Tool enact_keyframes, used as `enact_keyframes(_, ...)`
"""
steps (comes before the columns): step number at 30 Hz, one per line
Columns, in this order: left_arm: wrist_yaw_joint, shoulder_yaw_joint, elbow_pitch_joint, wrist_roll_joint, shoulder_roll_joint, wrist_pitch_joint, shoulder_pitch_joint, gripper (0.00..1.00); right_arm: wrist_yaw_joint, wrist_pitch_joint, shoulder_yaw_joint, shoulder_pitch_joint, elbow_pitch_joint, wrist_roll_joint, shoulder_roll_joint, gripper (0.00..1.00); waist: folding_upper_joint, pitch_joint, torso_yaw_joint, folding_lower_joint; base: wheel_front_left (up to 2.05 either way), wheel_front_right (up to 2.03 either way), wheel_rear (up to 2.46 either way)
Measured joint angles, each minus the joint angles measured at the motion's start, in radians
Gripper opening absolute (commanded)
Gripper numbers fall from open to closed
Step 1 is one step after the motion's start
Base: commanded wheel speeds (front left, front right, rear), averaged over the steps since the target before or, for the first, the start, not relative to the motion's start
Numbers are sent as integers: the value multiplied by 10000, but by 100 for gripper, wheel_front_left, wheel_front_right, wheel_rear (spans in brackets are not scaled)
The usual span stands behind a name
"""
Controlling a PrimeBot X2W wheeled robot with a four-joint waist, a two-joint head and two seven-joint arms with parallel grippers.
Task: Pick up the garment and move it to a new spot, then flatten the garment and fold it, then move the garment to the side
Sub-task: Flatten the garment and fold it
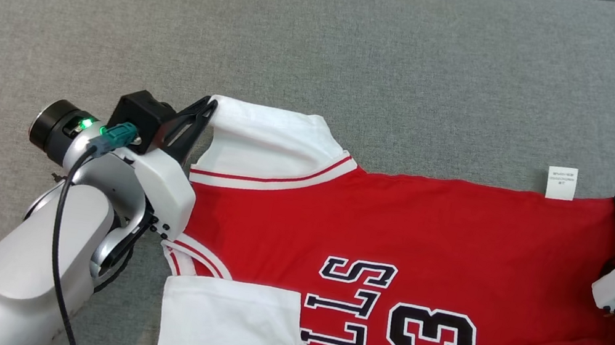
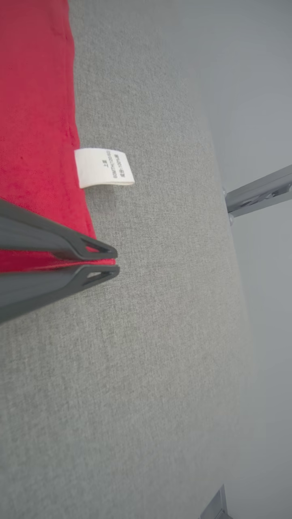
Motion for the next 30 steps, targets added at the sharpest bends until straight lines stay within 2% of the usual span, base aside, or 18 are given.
enact_keyframes(10,58,336,-1122,-711,157,-219,917,0,0,-686,244,538,-522,144,-525,0,0,-463,217,0,0,0,0)
enact_keyframes(16,94,291,-2136,-882,556,-201,1842,0,0,-771,109,1179,-798,165,-740,0,0,-880,340,0,0,0,0)
enact_keyframes(25,54,221,-4295,-1499,1672,468,3635,0,0,-798,-213,2101,-1214,115,-970,0,0,-1390,401,0,0,0,0)
enact_keyframes(26,42,257,-4761,-1718,1988,698,3986,0,0,-777,-234,2260,-1254,121,-1016,0,0,-1451,427,0,0,0,0)
enact_keyframes(30,-52,221,-5726,-2044,2635,1133,4729,0,0,-476,-109,2561,-1553,128,-1241,0,0,-1540,528,0,0,0,0)
